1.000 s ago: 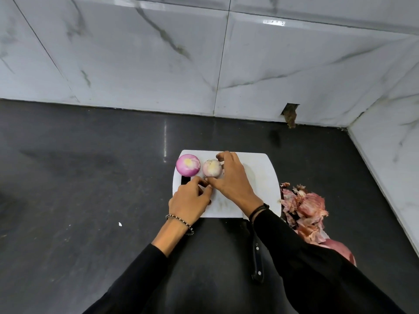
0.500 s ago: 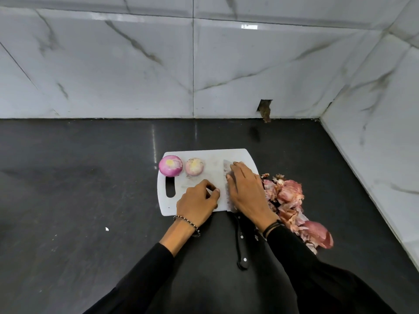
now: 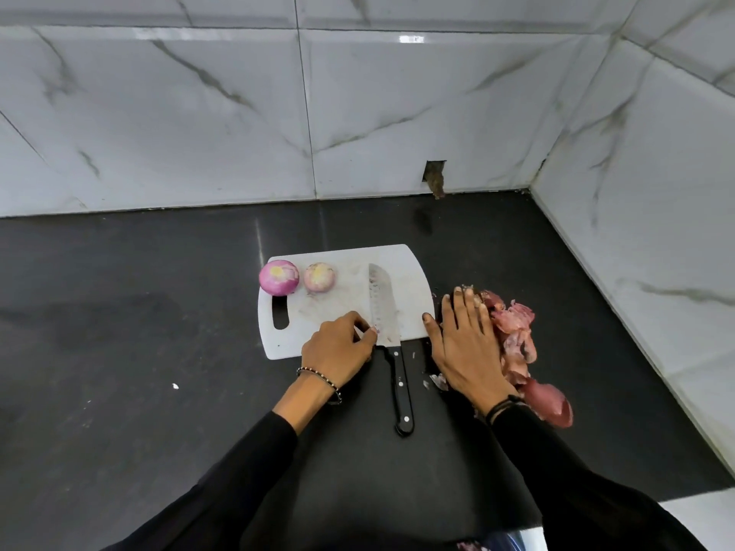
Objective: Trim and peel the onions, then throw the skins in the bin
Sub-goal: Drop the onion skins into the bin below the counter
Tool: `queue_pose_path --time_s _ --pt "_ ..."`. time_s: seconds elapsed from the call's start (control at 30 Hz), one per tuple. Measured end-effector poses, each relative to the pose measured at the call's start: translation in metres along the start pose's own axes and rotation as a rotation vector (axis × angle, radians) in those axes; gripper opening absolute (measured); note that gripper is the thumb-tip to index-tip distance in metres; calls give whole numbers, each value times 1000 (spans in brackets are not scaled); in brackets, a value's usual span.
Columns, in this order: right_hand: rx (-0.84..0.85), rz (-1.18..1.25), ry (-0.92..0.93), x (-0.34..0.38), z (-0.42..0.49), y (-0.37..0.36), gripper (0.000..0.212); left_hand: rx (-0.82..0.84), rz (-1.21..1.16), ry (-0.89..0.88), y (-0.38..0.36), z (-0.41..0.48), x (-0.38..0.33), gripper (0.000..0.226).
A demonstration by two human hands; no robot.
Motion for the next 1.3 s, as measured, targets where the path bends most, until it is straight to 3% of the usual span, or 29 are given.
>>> queue_pose_path --time_s 0.17,0.27,0.47,0.7,0.9,1.1,1.3 --pt "-4 38 129 19 -29 5 74 210 257 -20 -10 -14 -14 49" --pt "-15 -29 185 25 -42 -7 69 271 308 -25 -17 -23 -22 51" --pt "-165 -89 -12 6 -49 -7 57 228 382 -6 -12 -29 -17 46" --pt "-134 -5 76 28 -57 -8 66 215 400 -11 -13 -33 -18 45" --pt "-183 -18 -83 12 -47 -4 52 197 367 -2 -10 -34 -18 48" --pt "-175 12 14 28 -47 -3 59 113 356 -28 -16 -34 -30 41" --pt "-212 -34 7 6 -35 8 41 -1 304 -82 -14 -27 -38 31"
Point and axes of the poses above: each hand's wrist, its own z-axis towards the middle knuckle, its own y-axis out of the back of the hand, x = y × z, the point moved 1 cm from there along z, towards the middle knuckle
